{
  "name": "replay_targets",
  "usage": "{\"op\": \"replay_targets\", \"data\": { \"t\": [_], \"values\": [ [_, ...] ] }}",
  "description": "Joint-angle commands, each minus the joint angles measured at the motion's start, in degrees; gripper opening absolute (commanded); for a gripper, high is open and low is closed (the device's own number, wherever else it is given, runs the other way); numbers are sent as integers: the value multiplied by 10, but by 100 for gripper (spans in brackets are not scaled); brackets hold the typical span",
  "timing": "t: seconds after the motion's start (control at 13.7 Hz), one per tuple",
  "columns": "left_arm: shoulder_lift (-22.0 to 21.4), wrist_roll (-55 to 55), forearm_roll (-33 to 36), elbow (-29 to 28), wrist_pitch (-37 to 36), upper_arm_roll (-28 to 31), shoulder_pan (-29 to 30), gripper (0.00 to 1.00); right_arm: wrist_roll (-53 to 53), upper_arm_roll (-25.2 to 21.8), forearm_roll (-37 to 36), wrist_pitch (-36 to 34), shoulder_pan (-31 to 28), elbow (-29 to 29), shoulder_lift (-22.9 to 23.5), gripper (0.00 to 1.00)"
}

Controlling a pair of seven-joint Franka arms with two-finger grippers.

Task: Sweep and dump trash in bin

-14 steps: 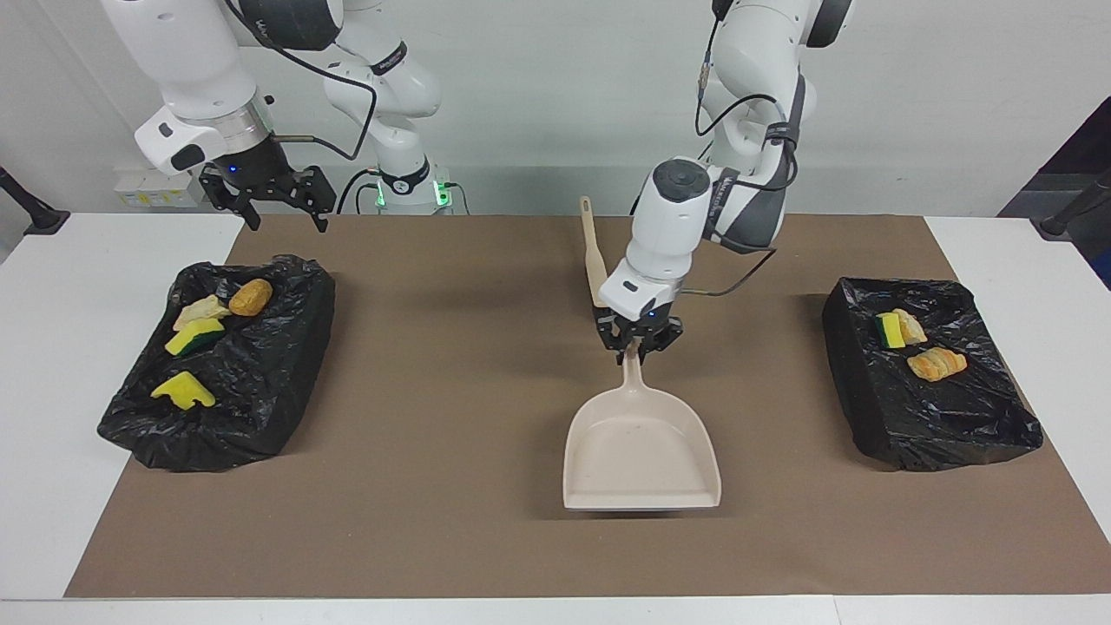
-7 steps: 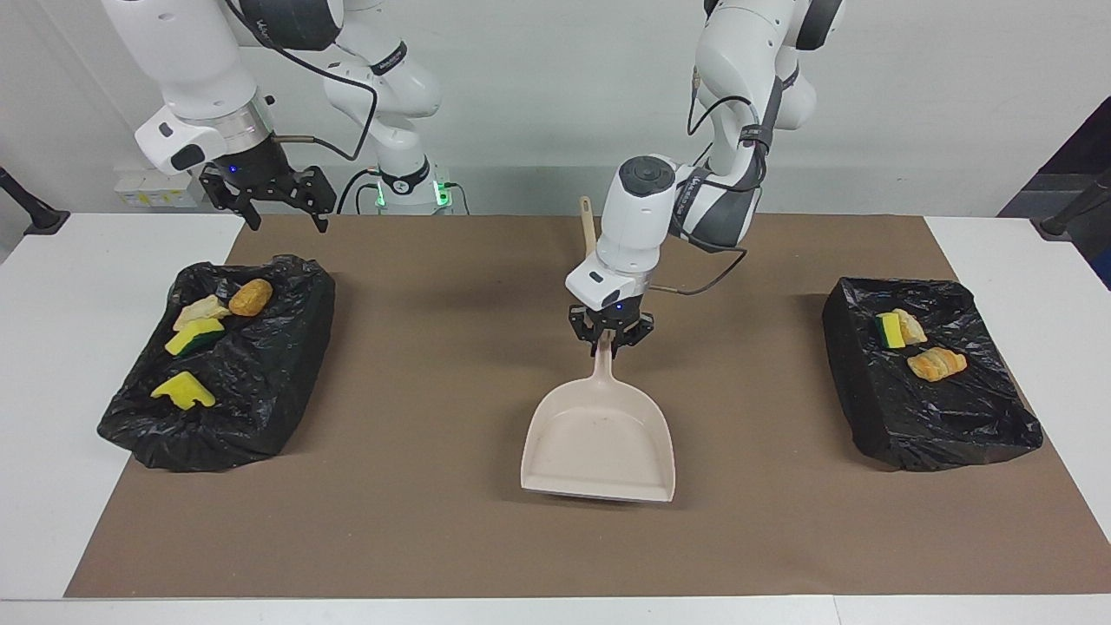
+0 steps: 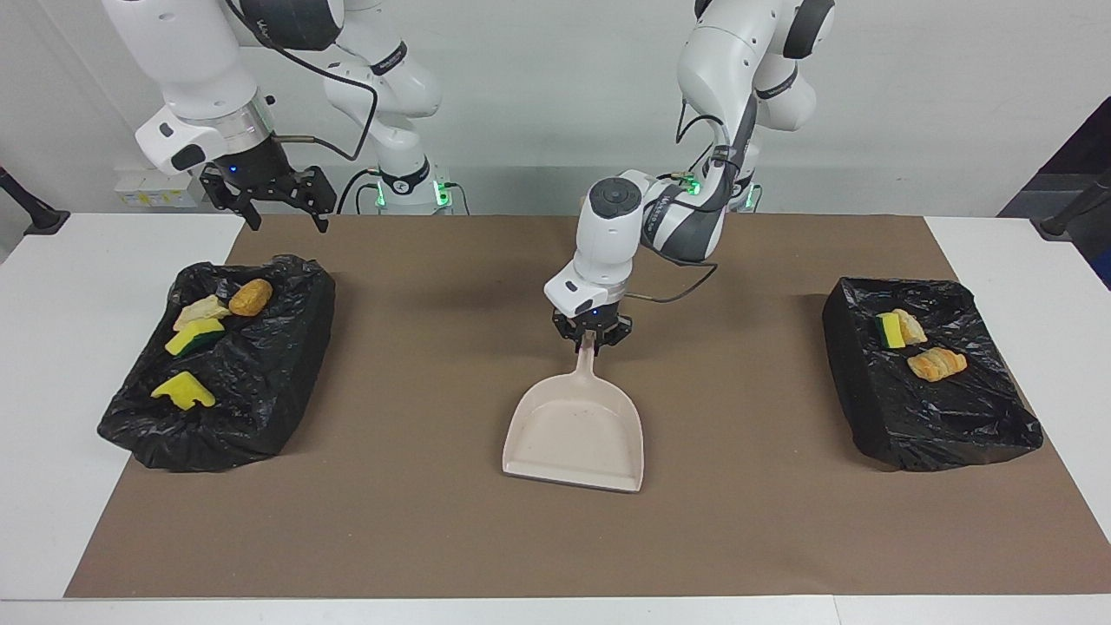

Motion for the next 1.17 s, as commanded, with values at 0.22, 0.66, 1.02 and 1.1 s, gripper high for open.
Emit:
{"op": "replay_targets", "data": {
  "t": [0.22,0.66,1.02,1.1],
  "values": [
    [-34,-15,-9,-3,-13,13,10,100,8,3,-1,-3,-5,1,-2,100],
    [-129,-5,-8,-7,-172,15,113,100,8,3,-1,-4,-5,1,-2,100],
    [-211,88,-7,-40,-248,15,213,100,8,3,-1,-10,-4,1,-4,100],
    [-219,110,-7,-44,-249,15,227,100,8,3,-1,-10,-4,1,-4,100]
  ]
}}
